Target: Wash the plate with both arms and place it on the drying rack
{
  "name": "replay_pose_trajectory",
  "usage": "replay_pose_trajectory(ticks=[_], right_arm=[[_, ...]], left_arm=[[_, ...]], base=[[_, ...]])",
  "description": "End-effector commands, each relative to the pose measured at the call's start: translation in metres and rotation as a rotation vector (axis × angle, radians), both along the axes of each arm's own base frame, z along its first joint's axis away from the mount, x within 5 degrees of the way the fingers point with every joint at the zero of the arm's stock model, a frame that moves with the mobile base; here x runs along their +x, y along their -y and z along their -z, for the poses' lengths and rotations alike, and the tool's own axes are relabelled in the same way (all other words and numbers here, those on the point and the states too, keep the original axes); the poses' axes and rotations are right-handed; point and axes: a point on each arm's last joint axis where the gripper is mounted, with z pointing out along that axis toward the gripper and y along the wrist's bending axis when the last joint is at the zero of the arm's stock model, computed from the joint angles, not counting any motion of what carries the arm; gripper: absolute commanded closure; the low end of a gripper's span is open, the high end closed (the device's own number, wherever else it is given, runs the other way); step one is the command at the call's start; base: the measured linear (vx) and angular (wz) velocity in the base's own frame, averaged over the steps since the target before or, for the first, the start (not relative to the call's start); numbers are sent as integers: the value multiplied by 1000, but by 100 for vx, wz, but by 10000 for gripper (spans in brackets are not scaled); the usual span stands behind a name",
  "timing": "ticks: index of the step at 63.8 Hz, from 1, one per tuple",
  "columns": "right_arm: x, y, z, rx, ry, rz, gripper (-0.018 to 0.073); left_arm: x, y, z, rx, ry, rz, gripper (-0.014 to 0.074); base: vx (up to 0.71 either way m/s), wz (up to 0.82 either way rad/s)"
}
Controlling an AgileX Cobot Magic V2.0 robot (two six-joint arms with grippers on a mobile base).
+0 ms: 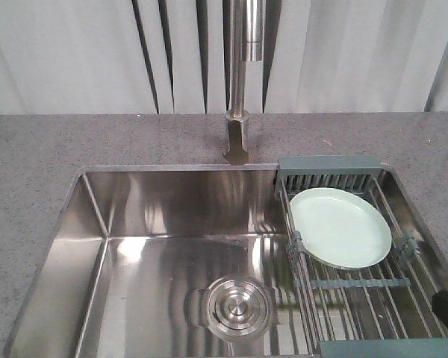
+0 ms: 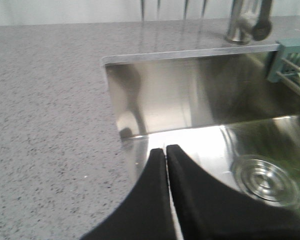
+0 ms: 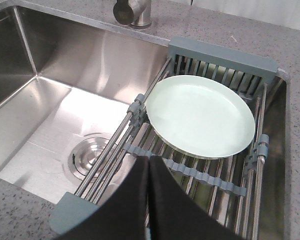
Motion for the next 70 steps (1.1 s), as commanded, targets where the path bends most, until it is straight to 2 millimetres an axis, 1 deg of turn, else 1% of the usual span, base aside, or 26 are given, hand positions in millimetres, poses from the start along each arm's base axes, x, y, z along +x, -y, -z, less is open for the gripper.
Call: replay_pose_trajectory(ticks=[1, 8, 10, 23, 39, 51, 70], right_arm=[[3, 1, -13, 23, 71, 23, 568], [3, 1, -13, 23, 71, 23, 568], [3, 1, -13, 23, 71, 23, 568], [3, 1, -13, 23, 71, 23, 568], [3, 1, -13, 23, 71, 23, 568], [3, 1, -13, 23, 71, 23, 568], [3, 1, -13, 23, 71, 23, 568]], left_arm=[[5, -4, -1, 2, 122, -45, 603], [5, -6, 18, 30, 162, -61, 603], [4, -6, 20, 43, 166, -59, 603], [0, -8, 13, 181, 271, -50, 603], [-15, -18, 9, 199, 364, -203, 603], [-15, -20, 13, 203, 317, -242, 603], [-15, -22, 11, 184, 332, -283, 603]], base=[[0, 0], [0, 0], [0, 0], [0, 0], [0, 0], [0, 0], [0, 0]])
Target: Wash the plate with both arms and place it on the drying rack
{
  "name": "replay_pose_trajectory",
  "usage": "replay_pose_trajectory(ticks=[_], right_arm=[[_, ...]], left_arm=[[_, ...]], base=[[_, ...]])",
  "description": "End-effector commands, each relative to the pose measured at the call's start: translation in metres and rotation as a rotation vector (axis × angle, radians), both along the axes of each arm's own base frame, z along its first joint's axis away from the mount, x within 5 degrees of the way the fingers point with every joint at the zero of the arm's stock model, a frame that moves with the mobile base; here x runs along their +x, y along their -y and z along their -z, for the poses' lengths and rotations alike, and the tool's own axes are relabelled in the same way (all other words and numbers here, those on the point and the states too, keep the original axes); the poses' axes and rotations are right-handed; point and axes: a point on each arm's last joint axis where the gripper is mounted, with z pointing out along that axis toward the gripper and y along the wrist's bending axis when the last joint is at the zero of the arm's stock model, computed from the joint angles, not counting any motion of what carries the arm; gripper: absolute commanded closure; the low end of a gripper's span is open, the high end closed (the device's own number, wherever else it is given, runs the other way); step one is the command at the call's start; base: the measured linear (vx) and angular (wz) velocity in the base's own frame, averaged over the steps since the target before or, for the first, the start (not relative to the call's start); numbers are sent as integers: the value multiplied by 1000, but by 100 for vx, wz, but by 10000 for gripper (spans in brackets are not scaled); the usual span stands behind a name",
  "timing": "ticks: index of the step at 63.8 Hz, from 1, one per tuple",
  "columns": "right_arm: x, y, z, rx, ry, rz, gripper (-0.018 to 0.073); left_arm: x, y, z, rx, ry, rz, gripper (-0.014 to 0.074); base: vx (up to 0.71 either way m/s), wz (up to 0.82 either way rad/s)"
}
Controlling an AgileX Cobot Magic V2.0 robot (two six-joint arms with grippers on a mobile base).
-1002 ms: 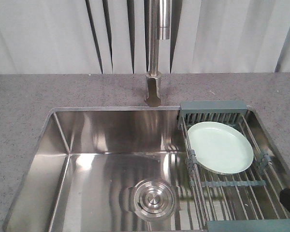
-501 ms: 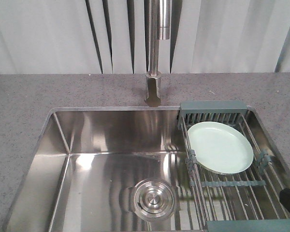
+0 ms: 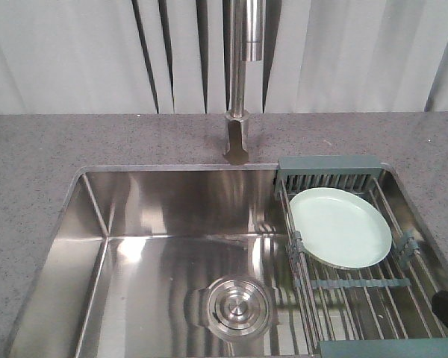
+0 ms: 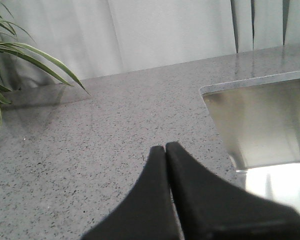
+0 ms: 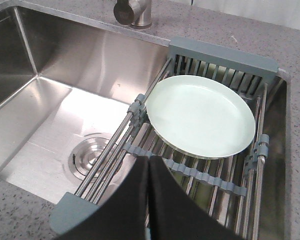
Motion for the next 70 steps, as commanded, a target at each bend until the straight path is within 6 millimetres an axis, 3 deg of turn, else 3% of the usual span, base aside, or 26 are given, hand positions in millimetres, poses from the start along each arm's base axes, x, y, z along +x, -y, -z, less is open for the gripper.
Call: replay_pose_trajectory(ticks=[1, 70], right_arm=[[3, 1, -13, 21, 73, 24, 568], [3, 1, -13, 21, 73, 24, 568]], left_arm=[[-2, 0, -15, -5, 116, -4, 603], [-2, 0, -15, -5, 109, -4, 603]], base=[[0, 0], [0, 0]])
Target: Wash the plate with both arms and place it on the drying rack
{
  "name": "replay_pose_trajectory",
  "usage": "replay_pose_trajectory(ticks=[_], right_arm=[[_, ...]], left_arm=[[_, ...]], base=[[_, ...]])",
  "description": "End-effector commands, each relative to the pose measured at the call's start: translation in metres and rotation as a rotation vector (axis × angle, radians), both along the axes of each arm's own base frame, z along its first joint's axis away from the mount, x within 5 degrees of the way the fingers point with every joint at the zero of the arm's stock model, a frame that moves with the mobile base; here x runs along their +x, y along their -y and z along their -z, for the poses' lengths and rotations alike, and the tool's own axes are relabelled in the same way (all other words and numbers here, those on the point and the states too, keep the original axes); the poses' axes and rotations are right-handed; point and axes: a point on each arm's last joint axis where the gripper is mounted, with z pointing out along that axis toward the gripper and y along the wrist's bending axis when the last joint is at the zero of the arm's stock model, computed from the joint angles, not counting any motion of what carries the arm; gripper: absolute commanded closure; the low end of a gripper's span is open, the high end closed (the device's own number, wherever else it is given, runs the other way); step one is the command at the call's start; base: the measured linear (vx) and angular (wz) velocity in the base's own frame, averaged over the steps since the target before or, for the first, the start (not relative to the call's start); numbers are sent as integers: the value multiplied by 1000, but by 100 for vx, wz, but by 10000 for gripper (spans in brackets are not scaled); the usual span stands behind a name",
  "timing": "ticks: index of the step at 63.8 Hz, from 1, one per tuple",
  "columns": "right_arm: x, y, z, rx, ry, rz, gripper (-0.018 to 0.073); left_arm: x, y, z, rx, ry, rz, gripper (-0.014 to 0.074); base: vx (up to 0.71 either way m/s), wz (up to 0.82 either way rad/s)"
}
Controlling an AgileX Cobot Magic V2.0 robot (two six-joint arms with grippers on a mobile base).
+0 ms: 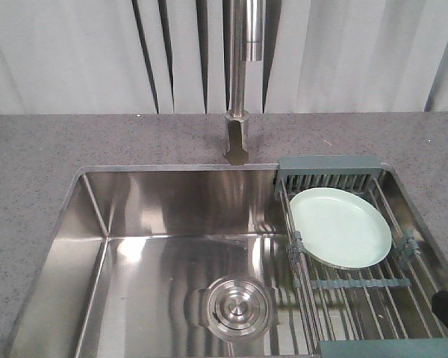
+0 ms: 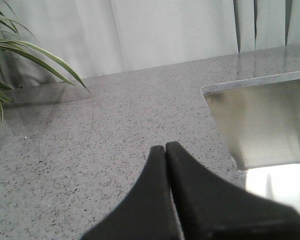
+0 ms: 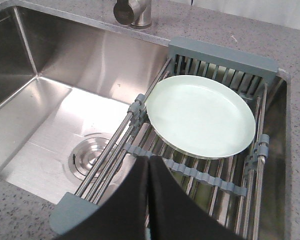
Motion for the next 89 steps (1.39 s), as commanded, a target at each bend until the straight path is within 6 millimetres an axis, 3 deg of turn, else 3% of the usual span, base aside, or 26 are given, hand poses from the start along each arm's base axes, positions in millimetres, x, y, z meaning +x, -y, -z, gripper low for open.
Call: replay_pose_trajectory(ticks=[1, 31, 44, 56, 79, 89], right_arm=[[3, 1, -13, 21, 73, 24, 568], [4, 2, -12, 10, 87, 33, 568], [10, 9, 11, 68, 156, 139, 564], [0, 17, 25, 130, 302, 226, 564], [-17, 27, 62, 192, 387, 356, 564], [-18, 29, 65, 173, 436, 375, 564]], left_arm=[[-2, 0, -15, 1, 108, -2, 603], [-2, 0, -15, 1, 108, -2, 603], [-2, 0, -15, 1, 108, -2, 603], [-2, 0, -15, 1, 108, -2, 603], [-2, 0, -15, 1, 108, -2, 603], [-2, 0, -15, 1, 108, -2, 603]], base=[[0, 0], [0, 0], [0, 0], [0, 0], [0, 0], [0, 0]])
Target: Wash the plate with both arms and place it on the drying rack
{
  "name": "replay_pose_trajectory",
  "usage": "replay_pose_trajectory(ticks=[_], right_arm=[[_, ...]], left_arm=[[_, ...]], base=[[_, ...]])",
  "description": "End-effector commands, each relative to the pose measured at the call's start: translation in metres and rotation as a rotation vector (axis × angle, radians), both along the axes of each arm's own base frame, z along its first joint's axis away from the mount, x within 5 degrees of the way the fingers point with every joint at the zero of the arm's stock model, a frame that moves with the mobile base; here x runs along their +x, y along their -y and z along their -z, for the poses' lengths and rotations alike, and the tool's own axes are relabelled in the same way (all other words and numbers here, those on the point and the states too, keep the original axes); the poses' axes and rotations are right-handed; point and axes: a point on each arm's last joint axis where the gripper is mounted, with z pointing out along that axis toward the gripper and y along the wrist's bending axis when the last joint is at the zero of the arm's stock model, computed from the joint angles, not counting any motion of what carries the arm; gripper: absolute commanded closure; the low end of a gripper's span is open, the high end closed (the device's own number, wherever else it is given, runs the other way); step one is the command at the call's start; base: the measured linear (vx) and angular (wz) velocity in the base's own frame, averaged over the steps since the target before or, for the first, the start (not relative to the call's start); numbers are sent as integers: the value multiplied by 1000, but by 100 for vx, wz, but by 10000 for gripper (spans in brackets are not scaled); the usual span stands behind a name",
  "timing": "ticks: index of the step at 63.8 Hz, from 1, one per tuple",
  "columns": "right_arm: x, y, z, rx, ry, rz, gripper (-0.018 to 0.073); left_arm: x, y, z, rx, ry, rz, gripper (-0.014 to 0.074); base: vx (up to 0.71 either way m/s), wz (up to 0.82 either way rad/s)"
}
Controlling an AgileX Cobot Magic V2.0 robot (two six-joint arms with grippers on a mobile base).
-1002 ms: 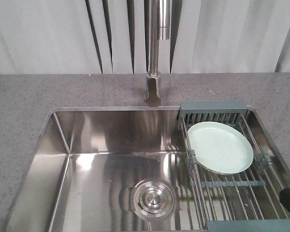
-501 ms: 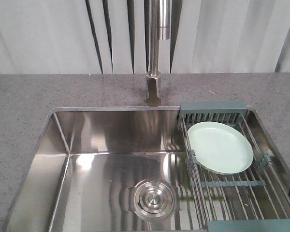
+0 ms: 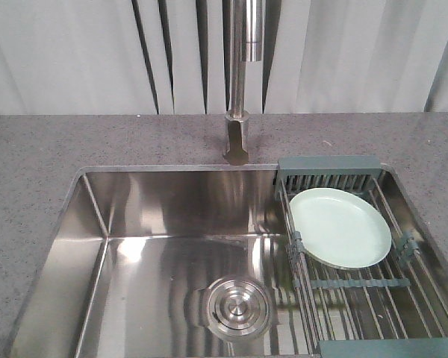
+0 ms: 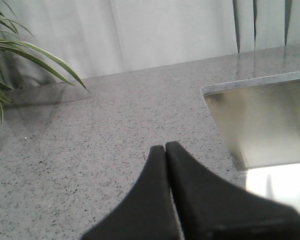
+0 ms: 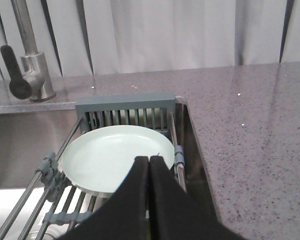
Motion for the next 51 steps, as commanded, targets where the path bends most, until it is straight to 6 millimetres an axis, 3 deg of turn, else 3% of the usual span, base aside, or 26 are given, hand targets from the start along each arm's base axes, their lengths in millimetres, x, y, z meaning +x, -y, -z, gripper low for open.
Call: replay_pose_trajectory(ticks=[1, 51], right_arm=[[0, 1, -9, -38, 108, 8, 564], [0, 0, -14, -68, 168, 3, 564]], left_arm=[[-1, 0, -14, 1, 107, -2, 603], [-1, 0, -14, 1, 107, -2, 603]], base=[[0, 0], [0, 0]])
